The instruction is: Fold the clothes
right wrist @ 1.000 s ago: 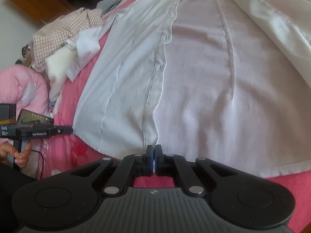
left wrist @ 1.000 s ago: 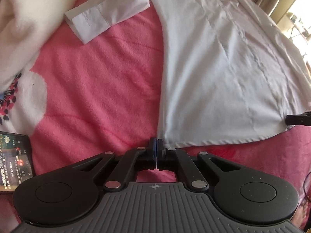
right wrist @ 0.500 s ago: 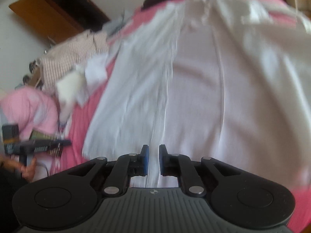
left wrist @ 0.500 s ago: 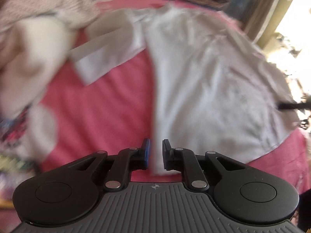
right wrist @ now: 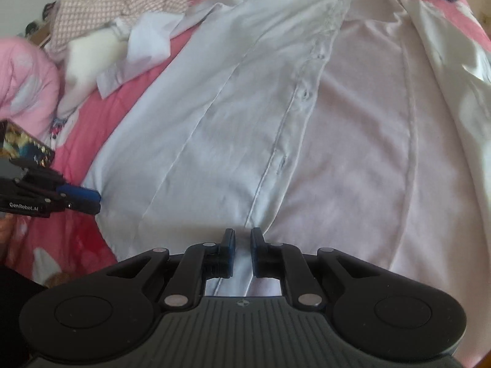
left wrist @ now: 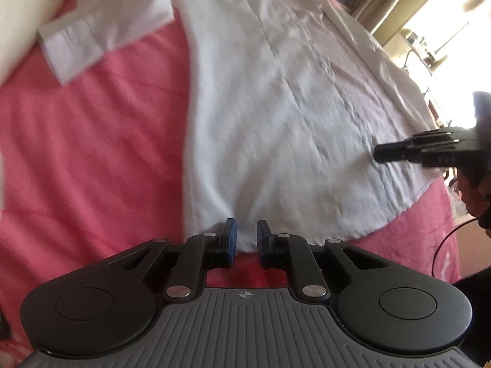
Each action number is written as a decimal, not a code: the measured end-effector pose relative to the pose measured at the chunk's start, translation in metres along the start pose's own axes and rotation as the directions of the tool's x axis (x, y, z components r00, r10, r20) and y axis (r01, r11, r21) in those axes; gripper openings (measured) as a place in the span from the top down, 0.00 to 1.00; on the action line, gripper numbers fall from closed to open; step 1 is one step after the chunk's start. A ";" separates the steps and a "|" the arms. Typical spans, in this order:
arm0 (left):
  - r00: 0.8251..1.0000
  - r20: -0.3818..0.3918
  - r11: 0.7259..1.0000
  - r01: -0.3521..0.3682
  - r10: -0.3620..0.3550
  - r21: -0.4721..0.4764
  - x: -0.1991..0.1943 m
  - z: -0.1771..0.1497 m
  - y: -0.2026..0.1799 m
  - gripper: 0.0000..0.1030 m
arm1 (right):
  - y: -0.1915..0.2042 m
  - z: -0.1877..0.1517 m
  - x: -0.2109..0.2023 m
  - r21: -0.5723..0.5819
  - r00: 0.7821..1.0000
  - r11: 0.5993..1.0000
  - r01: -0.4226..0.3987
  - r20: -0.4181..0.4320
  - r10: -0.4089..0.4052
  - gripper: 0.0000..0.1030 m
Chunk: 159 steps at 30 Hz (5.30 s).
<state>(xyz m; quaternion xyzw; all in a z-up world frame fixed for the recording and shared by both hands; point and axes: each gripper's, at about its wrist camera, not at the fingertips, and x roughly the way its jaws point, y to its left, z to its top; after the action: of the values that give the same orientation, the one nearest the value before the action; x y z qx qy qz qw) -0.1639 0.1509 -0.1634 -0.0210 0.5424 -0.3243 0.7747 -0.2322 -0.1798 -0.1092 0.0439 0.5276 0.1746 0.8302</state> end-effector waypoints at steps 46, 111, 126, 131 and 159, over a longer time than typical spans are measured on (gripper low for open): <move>1.000 -0.005 0.982 -0.021 0.021 -0.188 -0.007 -0.005 0.035 1.00 | -0.066 -0.118 0.002 0.715 0.923 0.586 -0.382 0.265 0.279 0.99; 0.982 0.143 0.991 0.121 -0.128 0.053 -0.010 0.037 0.015 0.67 | -0.033 -0.020 -0.023 0.074 0.893 0.890 0.449 -0.061 -0.445 0.84; 0.997 0.015 0.997 -0.079 0.078 0.022 0.008 0.054 -0.019 0.67 | -0.073 -0.035 -0.089 0.100 0.962 0.958 0.270 0.015 -0.273 0.83; 0.978 0.073 0.979 -0.197 0.193 0.055 -0.018 0.073 -0.021 0.53 | -0.077 0.035 -0.063 0.082 0.978 0.996 -0.040 0.209 0.022 0.82; 0.743 0.401 0.841 -0.508 0.536 -0.185 -0.023 0.048 0.036 0.06 | 0.103 0.213 0.075 0.097 0.901 0.916 -0.389 -0.166 0.401 0.67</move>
<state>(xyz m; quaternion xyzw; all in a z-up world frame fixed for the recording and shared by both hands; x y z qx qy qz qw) -0.1104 0.1757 -0.1383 0.0348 0.3485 -0.0638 0.9345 -0.0389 -0.0341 -0.0538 0.1593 0.5866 0.3262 0.7239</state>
